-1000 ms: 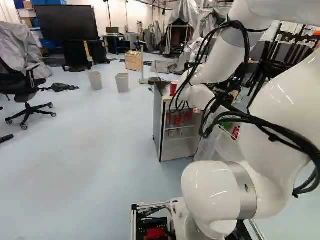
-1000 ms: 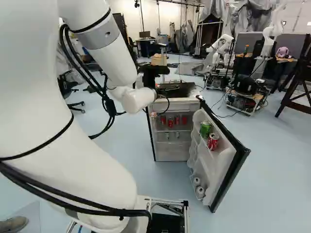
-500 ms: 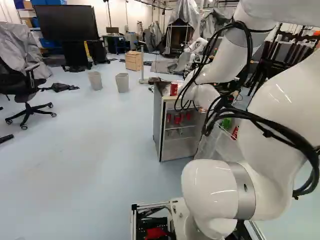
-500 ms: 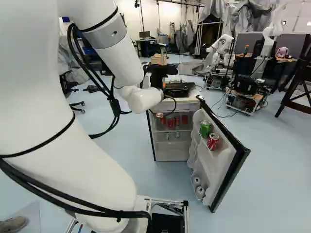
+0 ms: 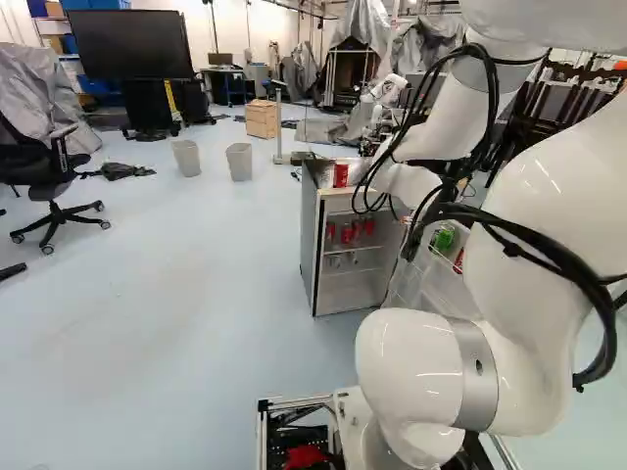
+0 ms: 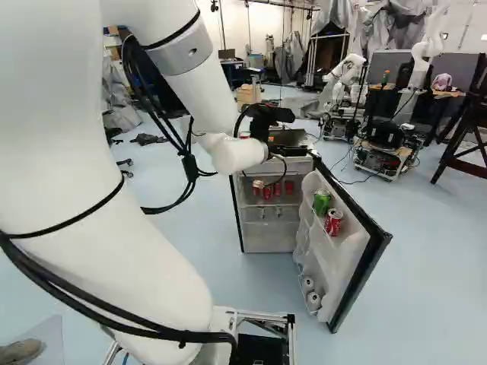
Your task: Grab a drink from the fridge
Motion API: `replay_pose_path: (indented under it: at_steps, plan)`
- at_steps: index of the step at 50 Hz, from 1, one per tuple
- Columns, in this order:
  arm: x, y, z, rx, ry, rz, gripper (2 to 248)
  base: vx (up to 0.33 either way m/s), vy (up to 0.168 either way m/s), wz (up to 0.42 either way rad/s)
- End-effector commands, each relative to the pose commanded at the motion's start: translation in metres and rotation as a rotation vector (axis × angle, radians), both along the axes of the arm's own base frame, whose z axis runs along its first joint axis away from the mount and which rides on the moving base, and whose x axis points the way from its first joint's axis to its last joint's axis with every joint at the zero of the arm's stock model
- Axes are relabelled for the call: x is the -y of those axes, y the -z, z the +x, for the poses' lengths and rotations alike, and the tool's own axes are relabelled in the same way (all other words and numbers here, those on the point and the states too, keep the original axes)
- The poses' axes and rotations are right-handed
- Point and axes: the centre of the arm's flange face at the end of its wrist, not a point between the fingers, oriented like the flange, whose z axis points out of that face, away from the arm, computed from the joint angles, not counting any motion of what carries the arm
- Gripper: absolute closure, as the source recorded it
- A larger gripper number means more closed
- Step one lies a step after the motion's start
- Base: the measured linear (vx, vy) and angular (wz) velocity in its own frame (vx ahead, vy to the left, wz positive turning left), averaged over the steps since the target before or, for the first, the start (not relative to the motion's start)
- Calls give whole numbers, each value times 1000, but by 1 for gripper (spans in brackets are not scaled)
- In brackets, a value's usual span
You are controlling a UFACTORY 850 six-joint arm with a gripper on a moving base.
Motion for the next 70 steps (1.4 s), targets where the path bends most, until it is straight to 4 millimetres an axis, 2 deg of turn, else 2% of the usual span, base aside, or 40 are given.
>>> replay_pose_path:
  at_steps: [14, 37, 70]
  plan:
    - [22, 5, 0, -42, 64, 47, 3, 0, 0, 0]
    - [57, -8, -2, -44, 162, 95, 3, 0, 0, 0]
    - [109, 4, 5, -123, 278, 217, 3, 0, 0, 0]
